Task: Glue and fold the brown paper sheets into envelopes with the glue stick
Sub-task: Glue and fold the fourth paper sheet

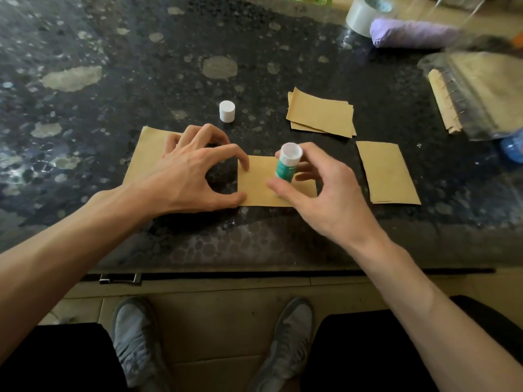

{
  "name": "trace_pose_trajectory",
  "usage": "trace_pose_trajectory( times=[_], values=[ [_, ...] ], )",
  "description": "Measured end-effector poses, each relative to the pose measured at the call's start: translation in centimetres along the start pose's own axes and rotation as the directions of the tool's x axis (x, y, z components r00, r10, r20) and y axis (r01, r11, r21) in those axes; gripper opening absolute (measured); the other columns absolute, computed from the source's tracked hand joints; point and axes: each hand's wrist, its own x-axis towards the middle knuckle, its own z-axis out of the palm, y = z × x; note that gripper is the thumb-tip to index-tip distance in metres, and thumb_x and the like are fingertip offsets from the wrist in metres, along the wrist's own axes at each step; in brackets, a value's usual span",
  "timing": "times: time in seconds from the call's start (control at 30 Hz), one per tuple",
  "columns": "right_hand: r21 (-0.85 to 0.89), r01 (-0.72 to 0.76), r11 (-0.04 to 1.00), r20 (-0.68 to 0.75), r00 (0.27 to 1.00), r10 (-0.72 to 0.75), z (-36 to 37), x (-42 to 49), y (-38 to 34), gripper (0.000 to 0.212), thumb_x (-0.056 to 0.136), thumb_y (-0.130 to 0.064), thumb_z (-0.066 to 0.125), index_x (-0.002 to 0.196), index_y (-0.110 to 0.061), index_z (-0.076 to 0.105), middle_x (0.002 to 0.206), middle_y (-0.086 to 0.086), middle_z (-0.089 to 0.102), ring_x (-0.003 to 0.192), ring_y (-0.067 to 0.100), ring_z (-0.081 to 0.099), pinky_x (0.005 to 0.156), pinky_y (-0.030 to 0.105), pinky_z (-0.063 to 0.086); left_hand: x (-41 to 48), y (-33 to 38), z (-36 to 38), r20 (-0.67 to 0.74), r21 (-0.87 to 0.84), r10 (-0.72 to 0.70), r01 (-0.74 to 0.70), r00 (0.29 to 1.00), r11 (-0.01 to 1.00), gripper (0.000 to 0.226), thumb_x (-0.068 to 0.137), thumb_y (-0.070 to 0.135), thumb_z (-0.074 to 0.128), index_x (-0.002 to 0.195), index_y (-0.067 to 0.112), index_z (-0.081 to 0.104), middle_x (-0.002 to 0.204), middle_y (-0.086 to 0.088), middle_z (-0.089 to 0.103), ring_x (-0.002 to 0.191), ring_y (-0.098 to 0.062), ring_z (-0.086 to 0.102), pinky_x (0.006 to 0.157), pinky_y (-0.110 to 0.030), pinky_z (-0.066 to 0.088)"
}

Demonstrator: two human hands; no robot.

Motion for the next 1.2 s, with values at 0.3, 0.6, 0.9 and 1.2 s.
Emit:
trace_pose_trajectory(
  times=[0.3,0.6,0.9,1.2],
  values=[
    [-0.008,0.005,1.0,-0.134,0.991,-0.006,0.6,-0.5,0.3,0.049,0.09,-0.038,0.08,0.132,-0.018,0.067,0.118,-0.01,0.072,0.106,0.003,0.067,0.092,0.018,0.056,0.2,-0.2,0.0,0.027,0.014,-0.001,0.001,1.0,1.0,0.06,0.068,0.086,0.053,0.121,0.058,0.054,0.126,0.015,0.038,0.134,-0.014,0.027,0.105,-0.038,0.019],
    [-0.118,0.017,0.993,-0.069,0.997,-0.026,0.2,-0.7,0.2,0.038,0.096,-0.035,0.073,0.128,-0.018,0.061,0.117,-0.007,0.069,0.106,0.005,0.062,0.088,0.009,0.048,0.2,-0.1,-0.3,0.048,0.008,-0.012,0.011,0.999,1.0,0.061,0.067,0.086,0.051,0.12,0.057,0.054,0.127,0.017,0.036,0.137,-0.013,0.023,0.107,-0.036,0.017],
    [-0.128,0.016,0.992,-0.107,0.994,-0.03,0.2,-1.2,0.3,0.036,0.096,-0.034,0.074,0.124,-0.016,0.061,0.113,-0.006,0.069,0.101,0.005,0.062,0.086,0.004,0.045,0.2,-0.2,-0.3,0.061,0.004,-0.013,0.013,0.998,1.0,0.061,0.067,0.087,0.052,0.122,0.059,0.053,0.127,0.02,0.033,0.138,-0.011,0.023,0.109,-0.035,0.014],
    [-0.115,0.005,0.993,-0.109,0.994,-0.018,-0.4,-1.6,1.1,0.038,0.096,-0.036,0.073,0.126,-0.016,0.061,0.115,-0.008,0.067,0.105,0.003,0.061,0.089,0.009,0.049,0.1,-0.2,-0.3,0.056,0.003,-0.003,0.003,0.998,1.0,0.061,0.069,0.086,0.053,0.123,0.058,0.053,0.127,0.021,0.032,0.136,-0.009,0.024,0.108,-0.034,0.014]
  ],
)
